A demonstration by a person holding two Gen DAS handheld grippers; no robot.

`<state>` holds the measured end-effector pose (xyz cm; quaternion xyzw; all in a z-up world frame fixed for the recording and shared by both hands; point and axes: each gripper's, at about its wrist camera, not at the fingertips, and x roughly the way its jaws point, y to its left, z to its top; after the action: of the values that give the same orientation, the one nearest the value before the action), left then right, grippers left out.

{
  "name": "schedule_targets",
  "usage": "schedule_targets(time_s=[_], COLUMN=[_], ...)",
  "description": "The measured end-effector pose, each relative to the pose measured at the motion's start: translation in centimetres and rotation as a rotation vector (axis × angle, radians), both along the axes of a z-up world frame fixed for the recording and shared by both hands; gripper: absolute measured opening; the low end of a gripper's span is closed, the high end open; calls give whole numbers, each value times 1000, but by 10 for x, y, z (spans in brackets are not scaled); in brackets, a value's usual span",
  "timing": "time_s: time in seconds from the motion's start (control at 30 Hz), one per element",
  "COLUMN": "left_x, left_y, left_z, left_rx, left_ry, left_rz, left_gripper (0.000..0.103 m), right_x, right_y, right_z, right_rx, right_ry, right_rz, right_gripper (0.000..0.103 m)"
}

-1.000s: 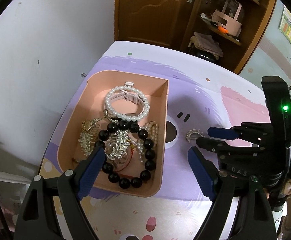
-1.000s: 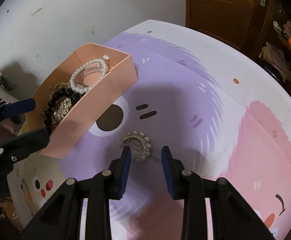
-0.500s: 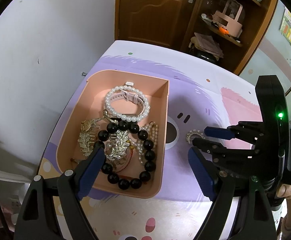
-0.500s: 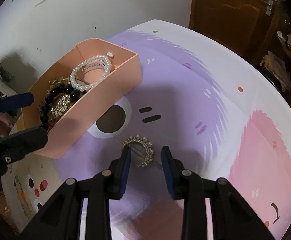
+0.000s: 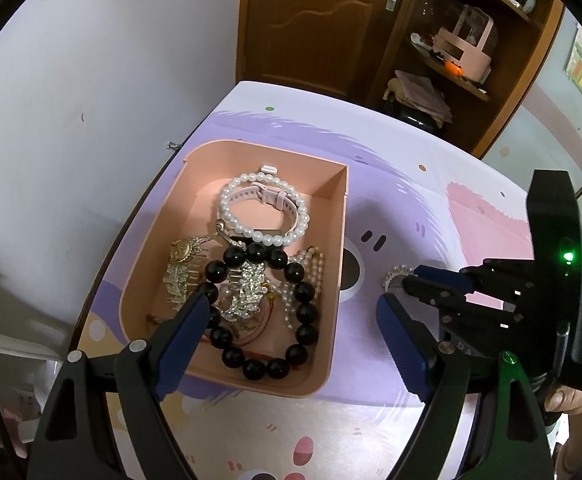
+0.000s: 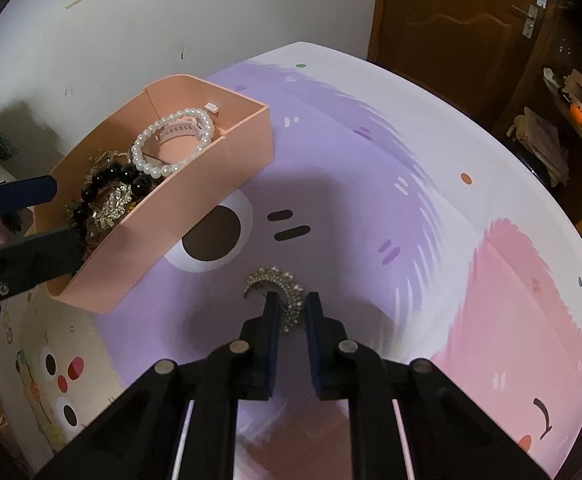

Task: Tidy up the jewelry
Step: 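Carry the crown brooch into the pink box and open the right tool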

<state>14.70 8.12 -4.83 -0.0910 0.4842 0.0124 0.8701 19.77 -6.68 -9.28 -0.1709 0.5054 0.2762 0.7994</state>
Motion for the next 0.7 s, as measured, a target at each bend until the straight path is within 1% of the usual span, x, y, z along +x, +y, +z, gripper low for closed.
schedule_targets(time_s=[0.27,0.4,0.53,0.7], left_x=[-1,-2,-5,-14], left_y=[2,2,4,10], left_z=[2,3,9,22], left_rx=[-5,-6,-10,1], left_ry=[-6,-8,-17,-46], left_rz=[6,9,17,44], left_gripper=[84,84,84,84], right_x=[-5,-6,-11,-23], right_y=[-5,-10,-15,-15], right_z=[2,9,27,63], right_rx=[23,56,110,183], right_ry=[-8,-11,-28,-73], right_rz=[-20,-31,-40,-30], right_gripper=[10,10,10,10])
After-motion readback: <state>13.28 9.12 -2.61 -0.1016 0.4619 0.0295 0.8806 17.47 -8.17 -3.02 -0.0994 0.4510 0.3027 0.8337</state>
